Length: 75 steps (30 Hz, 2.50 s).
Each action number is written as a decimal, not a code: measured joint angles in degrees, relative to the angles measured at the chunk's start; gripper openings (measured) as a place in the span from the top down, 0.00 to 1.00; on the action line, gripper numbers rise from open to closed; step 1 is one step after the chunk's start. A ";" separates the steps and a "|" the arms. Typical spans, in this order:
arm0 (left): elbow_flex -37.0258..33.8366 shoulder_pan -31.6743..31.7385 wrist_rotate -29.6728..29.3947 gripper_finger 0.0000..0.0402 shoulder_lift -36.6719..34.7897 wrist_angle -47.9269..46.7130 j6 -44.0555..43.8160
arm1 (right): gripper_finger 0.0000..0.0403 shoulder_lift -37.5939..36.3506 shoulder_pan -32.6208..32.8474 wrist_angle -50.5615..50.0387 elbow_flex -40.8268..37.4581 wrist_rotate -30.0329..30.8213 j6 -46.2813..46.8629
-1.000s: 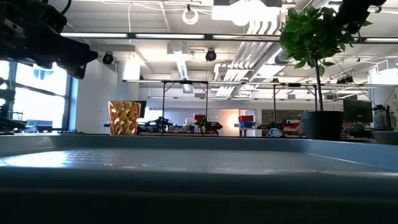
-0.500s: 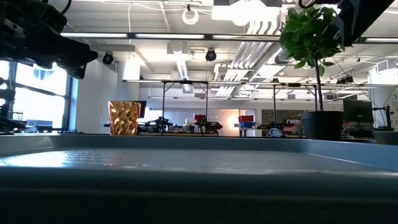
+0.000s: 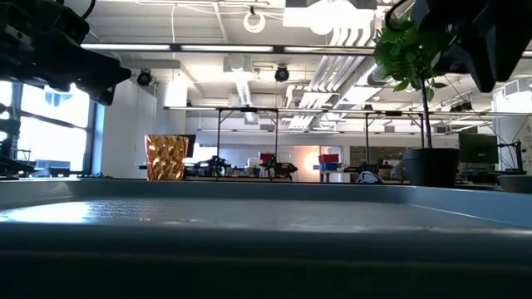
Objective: Pick and place plate/cup/fork/spoon on tray
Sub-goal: Put the black plate on the blue serving tray
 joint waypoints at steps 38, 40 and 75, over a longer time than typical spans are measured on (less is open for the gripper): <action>0.00 0.00 0.07 0.74 0.00 0.00 -0.02 | 0.65 24.31 7.68 9.46 -0.02 4.41 -13.83; 0.00 -0.01 0.07 0.74 0.00 0.00 -0.03 | 0.65 25.42 7.68 9.90 -0.02 4.53 -14.46; 0.00 0.00 -0.09 0.74 0.00 -0.10 -0.02 | 0.97 30.47 7.66 9.39 -0.04 2.15 -16.82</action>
